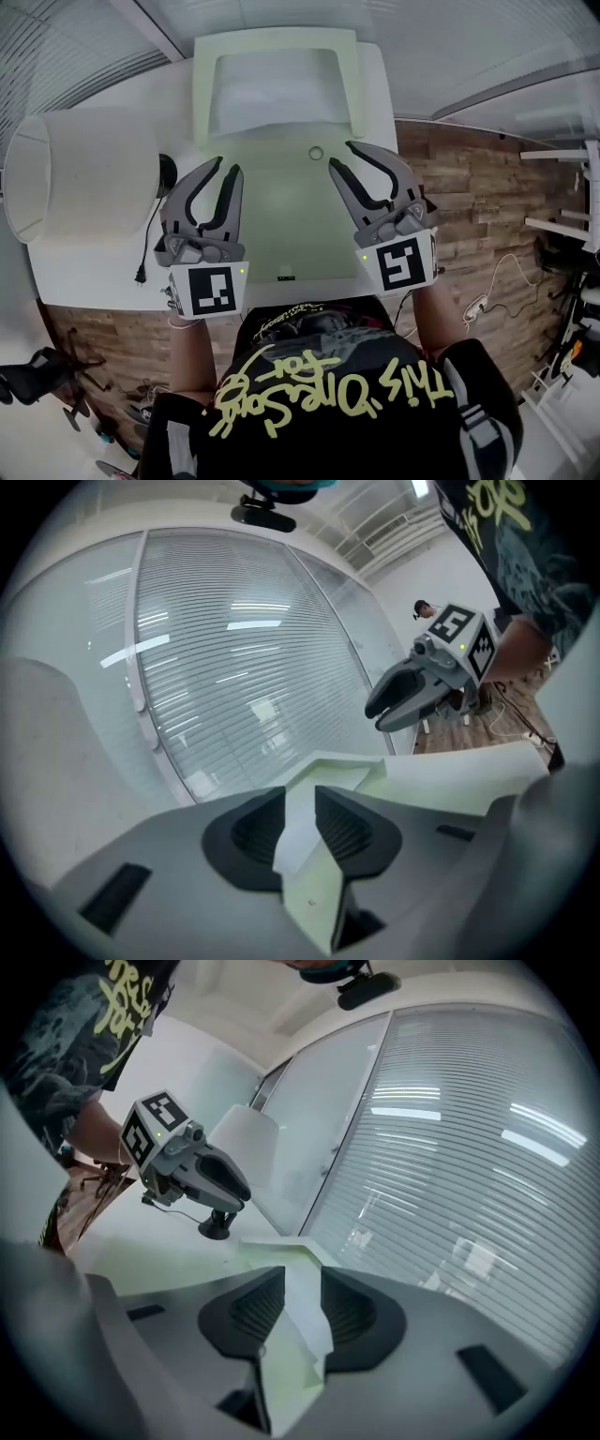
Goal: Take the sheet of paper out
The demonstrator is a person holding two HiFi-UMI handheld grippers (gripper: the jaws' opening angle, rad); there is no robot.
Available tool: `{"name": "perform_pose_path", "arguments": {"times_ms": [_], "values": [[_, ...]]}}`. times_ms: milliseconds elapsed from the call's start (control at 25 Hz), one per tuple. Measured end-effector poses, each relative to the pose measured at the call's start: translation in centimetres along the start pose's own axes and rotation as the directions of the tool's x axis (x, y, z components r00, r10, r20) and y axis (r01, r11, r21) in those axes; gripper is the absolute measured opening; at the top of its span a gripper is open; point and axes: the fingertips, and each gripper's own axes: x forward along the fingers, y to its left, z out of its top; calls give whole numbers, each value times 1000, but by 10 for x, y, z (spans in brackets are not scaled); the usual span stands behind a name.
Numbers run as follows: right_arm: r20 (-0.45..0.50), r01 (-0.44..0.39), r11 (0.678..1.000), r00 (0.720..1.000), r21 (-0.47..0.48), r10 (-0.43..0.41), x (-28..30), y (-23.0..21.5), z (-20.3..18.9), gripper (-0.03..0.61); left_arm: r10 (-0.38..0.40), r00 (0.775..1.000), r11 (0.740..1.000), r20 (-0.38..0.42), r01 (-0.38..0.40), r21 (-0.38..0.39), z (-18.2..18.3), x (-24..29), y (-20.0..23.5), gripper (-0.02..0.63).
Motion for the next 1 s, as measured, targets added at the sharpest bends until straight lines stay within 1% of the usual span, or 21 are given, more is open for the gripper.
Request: {"name": "perform_pose_path", "arguments": {"times_ms": [40, 80, 160, 360, 440, 680, 880, 1000], "values": [[6, 7, 1000, 1000, -8, -7, 4, 1, 0, 109, -3, 1000, 1000, -9, 4, 1, -3, 2, -2, 102], [7, 15, 1000, 1000, -24, -15, 8, 1, -1, 114, -8, 1000, 1000, -15, 8, 6, -5, 3, -3, 119], [-17, 22, 997, 1000, -71, -23, 14, 2, -6, 126, -17, 999, 999, -27, 18, 33, -9, 8, -5, 128], [-91, 15, 985, 995, -174, -31, 31, 5, -20, 146, -33, 995, 989, -89, 45, 139, -22, 19, -8, 137], [-105, 14, 979, 994, -205, -36, 37, 7, -21, 149, -38, 993, 985, -107, 55, 162, -28, 22, -9, 138], [-148, -13, 964, 989, -266, -28, 53, 14, -29, 153, -67, 984, 977, -164, 98, 191, -43, 36, -14, 150], [-174, -19, 957, 984, -288, -33, 67, 17, -36, 153, -71, 979, 972, -193, 111, 206, -54, 49, -15, 153], [-195, -39, 950, 980, -311, -24, 76, 19, -43, 153, -86, 973, 968, -212, 132, 213, -63, 57, -16, 153]]}}
